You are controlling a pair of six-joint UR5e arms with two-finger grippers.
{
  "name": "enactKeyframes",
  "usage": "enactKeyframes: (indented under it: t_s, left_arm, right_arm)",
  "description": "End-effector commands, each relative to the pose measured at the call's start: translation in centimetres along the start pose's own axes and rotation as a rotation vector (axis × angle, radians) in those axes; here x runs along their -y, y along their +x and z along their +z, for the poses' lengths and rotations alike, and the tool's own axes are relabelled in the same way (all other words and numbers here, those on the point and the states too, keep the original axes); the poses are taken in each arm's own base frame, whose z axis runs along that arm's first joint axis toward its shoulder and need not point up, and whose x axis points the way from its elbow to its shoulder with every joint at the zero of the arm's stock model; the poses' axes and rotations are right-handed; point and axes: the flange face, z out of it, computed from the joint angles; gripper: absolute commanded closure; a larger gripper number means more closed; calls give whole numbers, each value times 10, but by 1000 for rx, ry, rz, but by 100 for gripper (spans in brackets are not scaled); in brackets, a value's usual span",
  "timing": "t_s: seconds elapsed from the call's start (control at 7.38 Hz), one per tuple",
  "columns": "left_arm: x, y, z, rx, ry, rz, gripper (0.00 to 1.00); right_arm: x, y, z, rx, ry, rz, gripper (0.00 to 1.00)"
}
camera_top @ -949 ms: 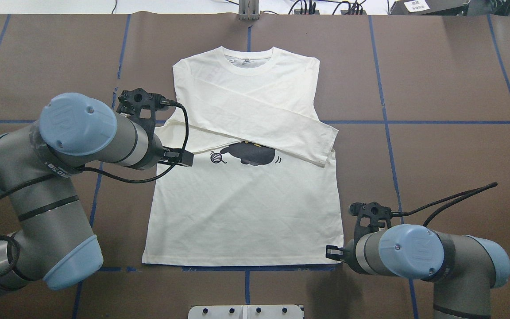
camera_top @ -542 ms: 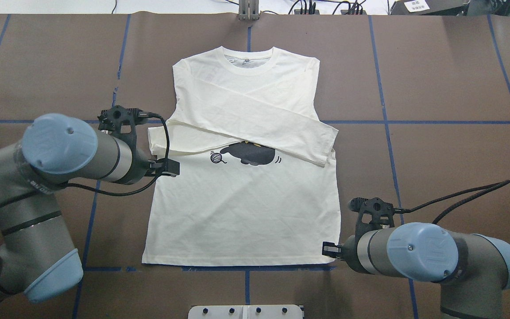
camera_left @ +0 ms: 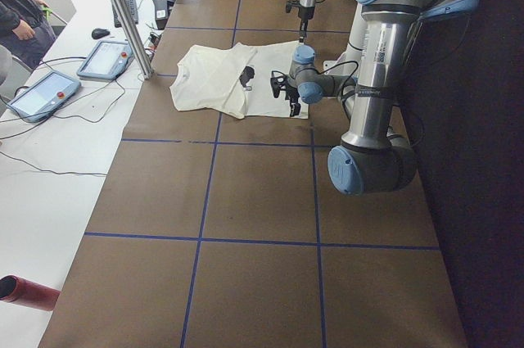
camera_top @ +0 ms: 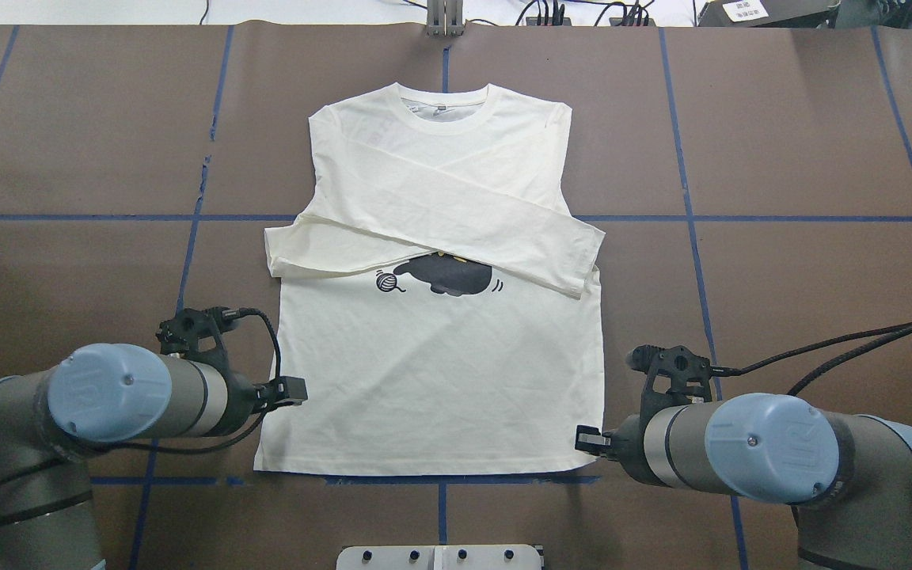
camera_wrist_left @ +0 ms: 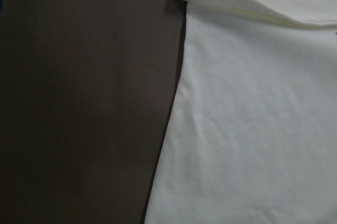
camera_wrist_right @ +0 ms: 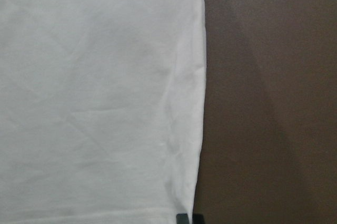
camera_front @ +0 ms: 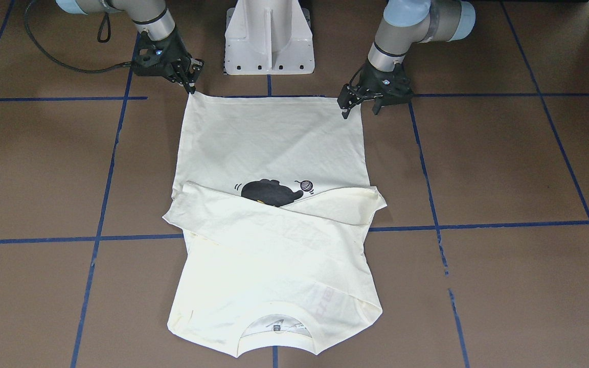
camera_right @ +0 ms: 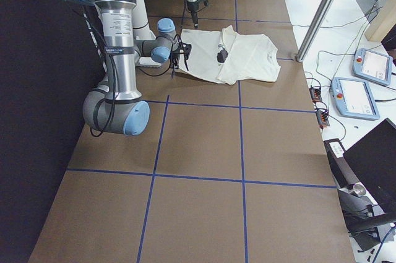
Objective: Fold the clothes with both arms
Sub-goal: 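Move both grippers down along the shirt sides to the hem corners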
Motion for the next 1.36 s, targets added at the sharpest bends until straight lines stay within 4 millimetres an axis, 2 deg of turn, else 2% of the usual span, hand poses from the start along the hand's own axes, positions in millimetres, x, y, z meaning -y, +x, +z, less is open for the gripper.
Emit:
enactKeyframes:
  t_s: [0.0,0.14,0.54,0.68,0.81,0.95,1.08,1.22]
  left_arm:
    - [-32,-1,14,54,-20,-23,11]
    - [-36,-3,16,61,-24,-18,15]
    - [-37,-7,20,105,-23,-21,42]
    - [-38,-7,21,107,-24,-18,61]
    - [-41,-7,22,108,-28,-14,73]
    - [-46,-6,22,108,-34,-9,89]
    - [-46,-4,19,100,-37,-8,100]
    - [-46,-2,12,86,-37,-8,100]
  right_arm:
    - [1,0,-1,2,2,2,100]
    - [3,0,-1,1,4,4,100]
    - [3,0,-2,2,4,5,100]
    - [4,0,-2,3,5,6,100]
    - [6,0,-2,3,7,8,100]
    - [8,0,-3,3,10,10,100]
    - [10,1,-4,4,11,12,100]
    - [13,1,-6,6,11,17,100]
